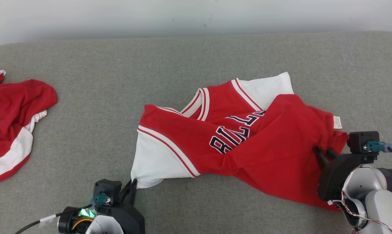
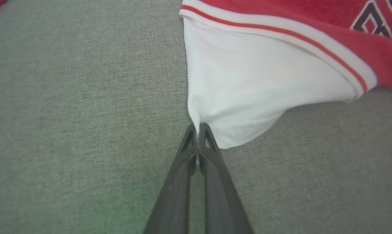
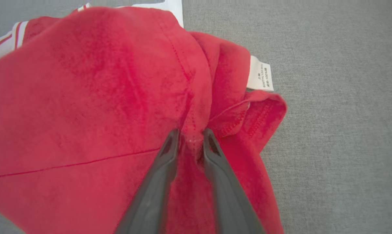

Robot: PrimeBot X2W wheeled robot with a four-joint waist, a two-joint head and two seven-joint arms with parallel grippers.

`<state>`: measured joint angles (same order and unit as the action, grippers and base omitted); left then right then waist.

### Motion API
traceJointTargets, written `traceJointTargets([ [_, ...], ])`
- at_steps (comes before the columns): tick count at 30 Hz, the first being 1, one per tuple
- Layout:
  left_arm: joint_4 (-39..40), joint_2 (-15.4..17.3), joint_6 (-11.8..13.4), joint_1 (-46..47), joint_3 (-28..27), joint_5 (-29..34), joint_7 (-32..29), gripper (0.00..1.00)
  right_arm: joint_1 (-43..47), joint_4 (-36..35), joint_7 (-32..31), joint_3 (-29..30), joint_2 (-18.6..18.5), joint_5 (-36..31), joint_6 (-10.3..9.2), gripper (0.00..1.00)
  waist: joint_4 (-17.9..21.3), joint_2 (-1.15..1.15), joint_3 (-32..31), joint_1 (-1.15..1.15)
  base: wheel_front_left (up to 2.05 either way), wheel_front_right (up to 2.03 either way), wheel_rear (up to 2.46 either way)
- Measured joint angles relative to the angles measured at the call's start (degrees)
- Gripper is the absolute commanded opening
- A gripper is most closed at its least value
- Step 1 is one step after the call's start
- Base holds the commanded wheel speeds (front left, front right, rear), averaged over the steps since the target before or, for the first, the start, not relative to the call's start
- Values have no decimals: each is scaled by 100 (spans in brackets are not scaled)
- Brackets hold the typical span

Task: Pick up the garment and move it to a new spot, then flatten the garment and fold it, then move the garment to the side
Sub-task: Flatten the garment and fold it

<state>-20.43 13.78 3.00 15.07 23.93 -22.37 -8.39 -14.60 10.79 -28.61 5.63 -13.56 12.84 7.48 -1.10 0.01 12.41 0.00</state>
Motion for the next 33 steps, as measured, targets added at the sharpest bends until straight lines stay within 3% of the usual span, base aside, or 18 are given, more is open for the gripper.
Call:
traceJointTargets([
  [2, 0, 7, 4, -7, 1, -14, 0, 0, 21, -51, 42, -27, 4, 24, 0, 16, 5, 0, -18, 0, 0, 0, 0],
  [3, 1, 8, 11, -11, 2, -43, 0, 0, 47, -87, 54, -31, 5, 24, 0, 0, 9, 0, -27, 0, 0, 0, 0],
  [24, 933, 20, 194, -71, -561, -482, 857, 0, 431, -1411, 526, 298, 109, 276, 0, 0, 69, 0, -292, 1, 0, 0, 0],
  [33, 1603, -218, -157, 236, -1048, -1273, 1239, 0, 243, -1897, 667, 377, 214, 851, 0, 0, 90, 0, -429, 1, 0, 0, 0],
])
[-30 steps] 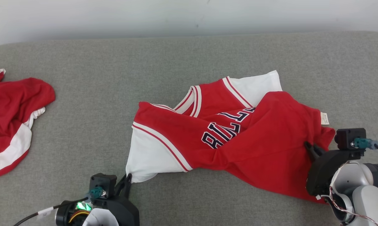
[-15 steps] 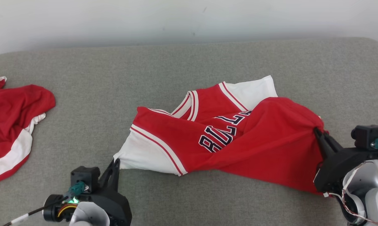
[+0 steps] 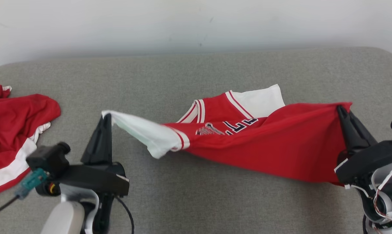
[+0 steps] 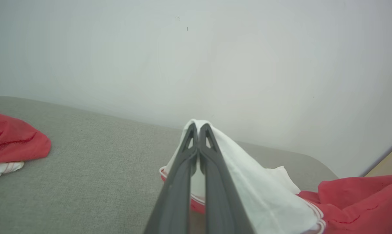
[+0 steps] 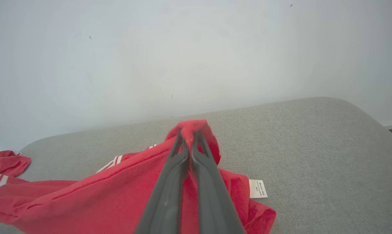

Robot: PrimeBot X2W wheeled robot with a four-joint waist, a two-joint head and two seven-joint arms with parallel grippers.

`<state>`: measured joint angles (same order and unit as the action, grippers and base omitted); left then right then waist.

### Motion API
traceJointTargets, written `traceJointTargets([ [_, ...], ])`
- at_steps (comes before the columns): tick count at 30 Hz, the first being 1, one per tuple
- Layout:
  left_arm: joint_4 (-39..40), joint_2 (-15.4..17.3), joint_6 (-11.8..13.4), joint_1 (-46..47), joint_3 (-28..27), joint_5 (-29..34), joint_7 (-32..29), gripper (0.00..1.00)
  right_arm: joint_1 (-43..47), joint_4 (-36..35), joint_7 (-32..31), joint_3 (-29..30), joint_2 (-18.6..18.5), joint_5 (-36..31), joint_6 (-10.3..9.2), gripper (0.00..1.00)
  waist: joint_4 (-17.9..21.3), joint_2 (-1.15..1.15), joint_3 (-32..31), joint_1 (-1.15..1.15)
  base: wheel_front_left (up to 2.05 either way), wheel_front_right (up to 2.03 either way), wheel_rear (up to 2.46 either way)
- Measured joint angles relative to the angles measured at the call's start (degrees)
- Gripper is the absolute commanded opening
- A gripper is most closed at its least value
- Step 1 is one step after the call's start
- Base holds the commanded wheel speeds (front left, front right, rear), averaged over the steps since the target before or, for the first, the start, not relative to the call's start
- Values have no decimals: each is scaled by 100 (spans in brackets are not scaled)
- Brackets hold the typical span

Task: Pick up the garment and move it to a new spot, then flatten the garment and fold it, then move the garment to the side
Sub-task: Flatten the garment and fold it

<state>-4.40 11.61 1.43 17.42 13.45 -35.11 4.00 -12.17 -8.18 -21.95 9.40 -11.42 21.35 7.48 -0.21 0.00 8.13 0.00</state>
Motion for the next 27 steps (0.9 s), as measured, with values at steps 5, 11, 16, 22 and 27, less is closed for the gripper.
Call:
traceJointTargets([
  [5, 289, -38, -92, 445, -254, -316, 42, 0, -340, -156, 80, -133, -78, 145, 0, 0, 37, 0, -81, 0, 0, 0, 0],
  [11, 587, 122, -201, 1178, -354, -437, -213, 0, -933, -227, 99, -349, -253, 327, 0, 0, 128, 0, -130, 0, 0, 0, 0],
  [16, 661, 279, -200, 1836, -342, -311, -365, 0, -1454, -157, 148, -482, -457, 352, 0, 0, 213, 0, -152, 0, 0, 0, 0],
  [22, 516, 323, -205, 2582, -404, -274, -359, 0, -2139, 41, 347, -568, -646, 275, 0, 0, 286, 0, -203, 0, 0, 0, 0],
  [27, 258, 233, -255, 2950, -398, -331, -333, 0, -2480, 240, 599, -528, -638, 237, 0, 0, 328, 0, -298, 0, 0, 0, 0],
])
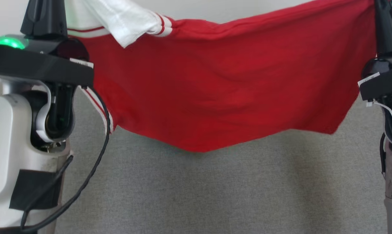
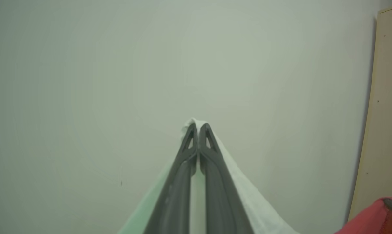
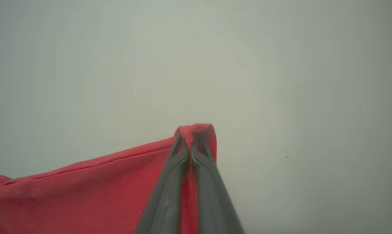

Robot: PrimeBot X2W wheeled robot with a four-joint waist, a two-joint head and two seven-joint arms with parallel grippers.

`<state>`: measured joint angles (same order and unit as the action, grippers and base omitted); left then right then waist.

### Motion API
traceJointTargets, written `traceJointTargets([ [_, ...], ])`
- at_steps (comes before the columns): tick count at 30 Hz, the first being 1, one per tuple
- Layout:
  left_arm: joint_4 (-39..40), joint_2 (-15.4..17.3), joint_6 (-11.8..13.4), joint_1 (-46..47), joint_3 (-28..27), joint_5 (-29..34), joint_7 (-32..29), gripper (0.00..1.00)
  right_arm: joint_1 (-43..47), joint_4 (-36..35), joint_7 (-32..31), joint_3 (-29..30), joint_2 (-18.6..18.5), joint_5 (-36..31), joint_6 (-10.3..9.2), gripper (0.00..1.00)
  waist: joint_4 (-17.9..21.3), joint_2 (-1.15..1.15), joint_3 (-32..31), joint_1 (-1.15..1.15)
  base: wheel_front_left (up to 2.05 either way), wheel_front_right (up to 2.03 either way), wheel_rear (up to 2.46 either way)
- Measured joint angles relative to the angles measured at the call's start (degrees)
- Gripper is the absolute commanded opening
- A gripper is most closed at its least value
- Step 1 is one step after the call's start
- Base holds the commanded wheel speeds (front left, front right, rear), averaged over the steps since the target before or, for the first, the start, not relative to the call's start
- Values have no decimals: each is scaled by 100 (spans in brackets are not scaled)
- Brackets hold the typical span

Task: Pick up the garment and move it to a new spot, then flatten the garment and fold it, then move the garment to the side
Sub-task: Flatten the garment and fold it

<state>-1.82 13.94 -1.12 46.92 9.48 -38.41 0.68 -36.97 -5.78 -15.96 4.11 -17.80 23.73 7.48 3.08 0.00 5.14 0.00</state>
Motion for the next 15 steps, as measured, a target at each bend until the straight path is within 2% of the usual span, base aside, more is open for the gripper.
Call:
traceJointTargets([
  [9, -463, -52, -48, 616, 85, -86, -176, 0, -79, 293, -59, -136, 11, 170, 0, 0, 105, 0, 42, 0, 0, 0, 0],
  [15, -949, -32, -102, 1162, 111, -59, -197, 0, -517, 684, -78, -254, 42, 297, 0, 0, 202, 0, 262, 0, 0, 0, 0],
])
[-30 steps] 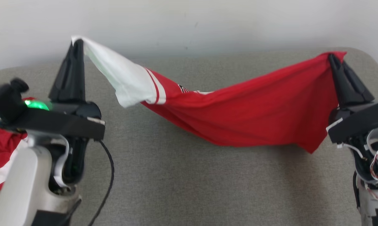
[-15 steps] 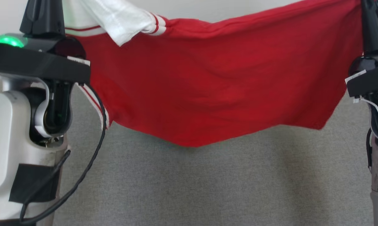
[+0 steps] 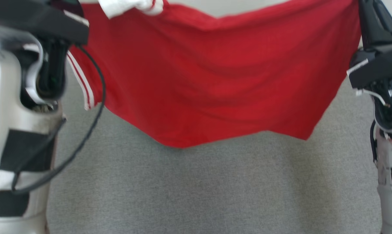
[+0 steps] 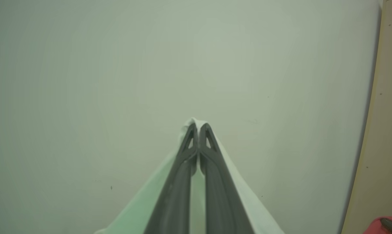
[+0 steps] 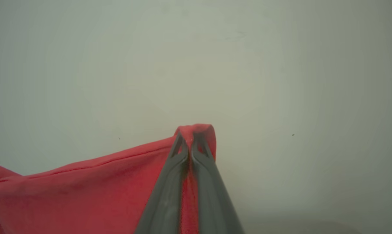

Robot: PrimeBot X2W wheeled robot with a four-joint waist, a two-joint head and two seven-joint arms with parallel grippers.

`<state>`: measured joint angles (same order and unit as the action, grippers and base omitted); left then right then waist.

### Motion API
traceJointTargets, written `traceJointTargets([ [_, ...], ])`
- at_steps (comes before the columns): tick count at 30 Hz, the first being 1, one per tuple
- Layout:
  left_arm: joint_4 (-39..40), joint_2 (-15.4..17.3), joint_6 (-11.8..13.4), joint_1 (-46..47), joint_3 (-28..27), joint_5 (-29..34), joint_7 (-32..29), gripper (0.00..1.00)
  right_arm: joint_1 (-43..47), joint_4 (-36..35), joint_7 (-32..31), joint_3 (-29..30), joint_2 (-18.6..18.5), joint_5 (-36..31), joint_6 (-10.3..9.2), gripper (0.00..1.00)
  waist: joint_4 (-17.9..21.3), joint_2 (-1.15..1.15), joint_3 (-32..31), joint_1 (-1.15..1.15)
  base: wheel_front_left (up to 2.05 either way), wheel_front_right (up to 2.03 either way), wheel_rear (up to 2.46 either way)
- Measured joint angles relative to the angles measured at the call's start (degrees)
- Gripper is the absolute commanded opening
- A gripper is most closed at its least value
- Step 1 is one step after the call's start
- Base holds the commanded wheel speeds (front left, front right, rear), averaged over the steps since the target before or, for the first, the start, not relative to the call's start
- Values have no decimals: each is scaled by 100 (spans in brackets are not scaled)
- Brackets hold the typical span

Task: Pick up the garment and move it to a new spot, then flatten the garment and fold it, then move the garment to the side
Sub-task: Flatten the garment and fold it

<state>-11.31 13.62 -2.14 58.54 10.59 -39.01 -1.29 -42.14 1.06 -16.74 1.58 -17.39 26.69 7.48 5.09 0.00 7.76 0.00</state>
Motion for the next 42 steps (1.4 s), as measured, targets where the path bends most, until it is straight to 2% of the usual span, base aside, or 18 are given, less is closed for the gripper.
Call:
traceJointTargets([
  [9, -754, 185, -43, 1099, -18, 301, 266, 0, -1266, 1018, 325, -212, 231, -183, 0, 0, 154, 0, 499, -1, 0, 0, 0],
  [14, -1125, 385, -138, 1747, -14, 633, 833, 0, -2206, 1826, 1070, -353, 404, -610, 0, 0, 258, 0, 909, -1, 0, 0, 0],
  [18, -1343, 444, -147, 2220, -64, 867, 1384, 0, -2847, 2518, 1844, -234, 576, -979, 0, 0, 340, 1, 1216, -2, 0, 0, 0],
  [24, -1280, 393, -241, 2740, -116, 1306, 1618, 0, -3578, 3297, 2867, 40, 699, -1746, 0, 0, 427, 1, 1600, -2, 0, 0, 0],
  [29, -545, 82, -338, 2831, -432, 1798, 1634, 0, -3878, 3439, 3150, 242, 721, -2352, 0, 0, 430, 0, 1903, 0, 0, 0, 0],
  [33, -346, -189, -436, 2512, -530, 1980, 1634, 0, -3813, 3259, 3175, 289, 778, -2475, 0, 0, 397, 1, 2188, -1, 0, 0, 0],
  [38, -259, -285, -499, 2026, -549, 2085, 1634, 0, -3403, 3130, 3186, -64, 784, -2407, 0, 0, 347, 1, 2535, -1, 0, 0, 0],
  [42, -155, -350, -512, 1551, -520, 1819, 1634, 0, -3111, 3214, 3186, -539, 578, -2114, 0, 0, 273, 1, 2686, -2, 0, 0, 0],
])
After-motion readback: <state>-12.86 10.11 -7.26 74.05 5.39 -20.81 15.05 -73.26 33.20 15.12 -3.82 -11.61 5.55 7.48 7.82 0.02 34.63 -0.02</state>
